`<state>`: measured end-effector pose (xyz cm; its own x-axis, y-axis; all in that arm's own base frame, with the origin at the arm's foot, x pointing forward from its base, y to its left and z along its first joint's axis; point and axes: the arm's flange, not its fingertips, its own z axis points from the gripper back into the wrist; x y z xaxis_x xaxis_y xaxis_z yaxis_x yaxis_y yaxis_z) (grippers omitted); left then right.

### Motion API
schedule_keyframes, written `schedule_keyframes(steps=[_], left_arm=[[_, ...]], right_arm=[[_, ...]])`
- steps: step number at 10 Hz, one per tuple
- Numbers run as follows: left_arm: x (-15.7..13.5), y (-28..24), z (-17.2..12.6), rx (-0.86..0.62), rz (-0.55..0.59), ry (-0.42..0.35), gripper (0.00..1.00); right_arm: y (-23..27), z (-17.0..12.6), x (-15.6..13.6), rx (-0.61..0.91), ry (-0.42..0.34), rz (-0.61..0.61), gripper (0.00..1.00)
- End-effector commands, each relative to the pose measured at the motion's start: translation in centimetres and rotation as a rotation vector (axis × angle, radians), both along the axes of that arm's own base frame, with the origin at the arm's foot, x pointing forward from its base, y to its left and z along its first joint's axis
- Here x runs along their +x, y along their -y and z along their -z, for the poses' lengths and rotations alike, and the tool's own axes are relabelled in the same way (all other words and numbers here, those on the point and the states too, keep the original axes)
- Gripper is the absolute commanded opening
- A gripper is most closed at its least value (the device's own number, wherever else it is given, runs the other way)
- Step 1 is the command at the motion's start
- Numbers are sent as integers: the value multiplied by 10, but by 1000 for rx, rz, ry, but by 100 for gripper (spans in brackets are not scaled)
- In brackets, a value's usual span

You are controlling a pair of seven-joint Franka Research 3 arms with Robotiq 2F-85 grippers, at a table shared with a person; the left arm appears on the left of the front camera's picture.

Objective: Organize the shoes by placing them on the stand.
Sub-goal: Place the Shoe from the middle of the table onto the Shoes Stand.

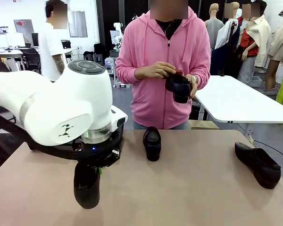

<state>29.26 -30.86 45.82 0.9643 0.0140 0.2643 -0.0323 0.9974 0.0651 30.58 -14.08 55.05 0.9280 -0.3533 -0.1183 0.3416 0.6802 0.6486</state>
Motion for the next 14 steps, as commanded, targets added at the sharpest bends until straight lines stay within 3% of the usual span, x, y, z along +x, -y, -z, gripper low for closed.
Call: schedule_keyframes(steps=[1,3,4,7,10,14], left_arm=[[25,-24,-15,18,-35,-19,0],[108,-48,-39,62,7,67,0],[157,-62,-46,81,33,151,0],[247,-68,-28,183,44,307,0],[283,-53,-3,198,22,372,0],[309,-42,15,217,2,299,0]], right_arm=[[0,-6,1,11,-9,13,100],[0,-6,1,11,-9,13,100],[0,-6,1,11,-9,13,100],[0,-6,1,11,-9,13,100],[0,-6,1,11,-9,13,100],[0,-6,1,11,-9,13,100]])
